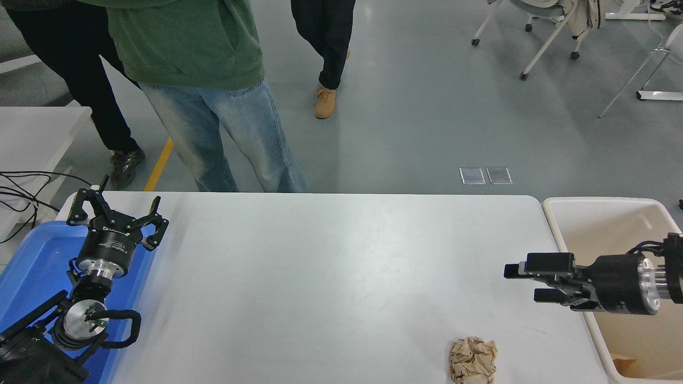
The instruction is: Clean the table surface
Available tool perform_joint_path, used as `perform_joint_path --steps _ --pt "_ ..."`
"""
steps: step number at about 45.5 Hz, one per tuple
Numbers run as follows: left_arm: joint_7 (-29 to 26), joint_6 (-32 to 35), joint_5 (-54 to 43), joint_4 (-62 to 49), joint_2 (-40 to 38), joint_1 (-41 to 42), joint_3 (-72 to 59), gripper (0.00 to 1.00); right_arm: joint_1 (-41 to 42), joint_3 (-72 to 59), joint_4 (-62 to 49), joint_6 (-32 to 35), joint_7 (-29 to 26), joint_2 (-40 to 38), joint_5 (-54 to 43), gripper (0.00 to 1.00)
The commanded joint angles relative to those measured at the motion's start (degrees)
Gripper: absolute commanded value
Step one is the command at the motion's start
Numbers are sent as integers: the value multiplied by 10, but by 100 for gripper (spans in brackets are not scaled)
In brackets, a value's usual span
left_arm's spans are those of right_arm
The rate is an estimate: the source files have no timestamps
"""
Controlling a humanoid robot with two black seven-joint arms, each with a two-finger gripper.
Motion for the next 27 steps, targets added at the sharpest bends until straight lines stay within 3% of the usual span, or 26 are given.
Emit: perform_joint_path --steps 1,14,27 --pt "0 0 -1 0 0 0 0 99 -1 -8 39 -3 -2 8 -113 99" --pt "0 0 0 0 0 0 0 99 3 -33 53 -3 -1 62 -142 99" --pt "0 0 0 0 0 0 0 99 9 -74 33 -10 -2 130 -246 99"
